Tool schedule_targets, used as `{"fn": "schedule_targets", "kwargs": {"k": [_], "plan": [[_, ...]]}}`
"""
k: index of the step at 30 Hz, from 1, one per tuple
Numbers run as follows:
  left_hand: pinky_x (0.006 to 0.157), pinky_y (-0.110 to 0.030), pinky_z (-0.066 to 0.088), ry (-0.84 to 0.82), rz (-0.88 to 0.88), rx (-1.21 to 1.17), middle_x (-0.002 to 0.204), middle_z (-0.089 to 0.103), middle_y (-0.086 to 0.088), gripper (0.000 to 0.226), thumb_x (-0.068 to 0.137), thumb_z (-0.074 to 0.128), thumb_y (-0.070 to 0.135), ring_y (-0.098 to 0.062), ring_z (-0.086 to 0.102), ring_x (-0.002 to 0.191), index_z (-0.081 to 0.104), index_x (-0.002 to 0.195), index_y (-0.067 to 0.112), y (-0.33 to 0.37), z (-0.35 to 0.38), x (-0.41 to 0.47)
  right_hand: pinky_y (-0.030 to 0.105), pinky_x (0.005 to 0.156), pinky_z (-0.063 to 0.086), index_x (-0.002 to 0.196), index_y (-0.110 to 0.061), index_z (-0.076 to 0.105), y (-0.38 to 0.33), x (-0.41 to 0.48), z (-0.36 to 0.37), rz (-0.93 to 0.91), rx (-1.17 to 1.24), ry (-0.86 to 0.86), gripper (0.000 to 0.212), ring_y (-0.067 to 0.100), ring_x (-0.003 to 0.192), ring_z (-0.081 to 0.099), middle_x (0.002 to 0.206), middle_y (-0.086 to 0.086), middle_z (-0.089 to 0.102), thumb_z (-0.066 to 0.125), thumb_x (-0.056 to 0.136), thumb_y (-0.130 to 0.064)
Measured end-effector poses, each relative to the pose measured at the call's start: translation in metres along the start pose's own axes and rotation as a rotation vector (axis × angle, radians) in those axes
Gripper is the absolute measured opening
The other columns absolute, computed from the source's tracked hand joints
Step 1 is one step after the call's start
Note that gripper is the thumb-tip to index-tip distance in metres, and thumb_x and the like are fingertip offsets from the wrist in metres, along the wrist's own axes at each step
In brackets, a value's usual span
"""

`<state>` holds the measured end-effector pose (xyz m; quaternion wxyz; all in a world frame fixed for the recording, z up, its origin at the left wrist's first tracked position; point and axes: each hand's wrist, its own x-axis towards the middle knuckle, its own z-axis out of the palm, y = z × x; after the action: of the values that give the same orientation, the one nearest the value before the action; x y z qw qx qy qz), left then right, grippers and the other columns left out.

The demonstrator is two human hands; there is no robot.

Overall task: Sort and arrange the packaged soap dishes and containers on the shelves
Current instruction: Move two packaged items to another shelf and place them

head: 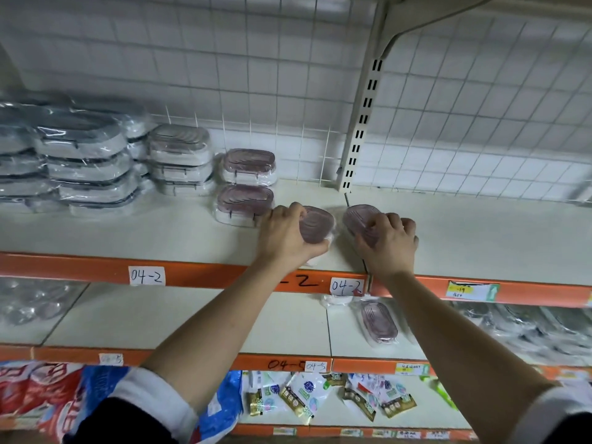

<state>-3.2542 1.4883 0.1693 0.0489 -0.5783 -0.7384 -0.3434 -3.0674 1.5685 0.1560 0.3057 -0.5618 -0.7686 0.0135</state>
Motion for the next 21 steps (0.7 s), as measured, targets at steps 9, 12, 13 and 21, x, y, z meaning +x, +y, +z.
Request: {"fn": "schedule_targets", "kwargs": {"k": [9, 12, 13, 21], "plan": [[0.099, -0.029, 0.036, -0.064, 0.118, -0.182, 0.125, 0.058, -0.007, 0.062, 0.064, 0.081, 0.030, -0.023, 0.051, 0.117, 0.062, 0.121, 0.013, -0.063, -0.063, 0.039, 0.043, 0.085, 0.039, 0.114, -0.016, 0.061, -0.017, 0.012, 0.013, -0.019, 0.031, -0.038, 0.026, 0.034, 0.117, 0.045, 0.118, 0.005, 0.065, 0.060, 0.089, -0.026], [0.110, -0.033, 0.032, -0.141, 0.076, -0.132, 0.134, 0.052, -0.007, 0.064, 0.067, 0.085, 0.022, -0.023, 0.046, 0.127, 0.062, 0.126, 0.012, -0.086, -0.077, 0.055, 0.042, 0.087, 0.041, 0.120, -0.017, 0.061, -0.017, 0.016, 0.015, -0.023, 0.028, -0.064, 0.030, 0.034, 0.121, 0.044, 0.123, 0.005, 0.063, 0.059, 0.090, -0.021], [0.110, -0.031, 0.031, -0.175, 0.073, -0.114, 0.136, 0.051, -0.007, 0.063, 0.068, 0.086, 0.020, -0.023, 0.045, 0.129, 0.062, 0.126, 0.012, -0.093, -0.080, 0.060, 0.043, 0.087, 0.042, 0.119, -0.015, 0.061, -0.017, 0.018, 0.016, -0.024, 0.028, -0.067, 0.030, 0.034, 0.121, 0.044, 0.123, 0.006, 0.063, 0.060, 0.090, -0.019], [0.102, -0.017, 0.017, -0.229, 0.139, 0.027, 0.144, 0.050, 0.000, 0.047, 0.086, 0.070, 0.021, -0.022, 0.035, 0.136, 0.060, 0.132, 0.023, -0.118, -0.079, 0.082, 0.044, 0.082, 0.046, 0.106, -0.010, 0.062, -0.017, 0.020, 0.023, -0.053, 0.048, -0.015, 0.023, 0.037, 0.116, 0.045, 0.113, 0.008, 0.065, 0.060, 0.084, -0.018]]}}
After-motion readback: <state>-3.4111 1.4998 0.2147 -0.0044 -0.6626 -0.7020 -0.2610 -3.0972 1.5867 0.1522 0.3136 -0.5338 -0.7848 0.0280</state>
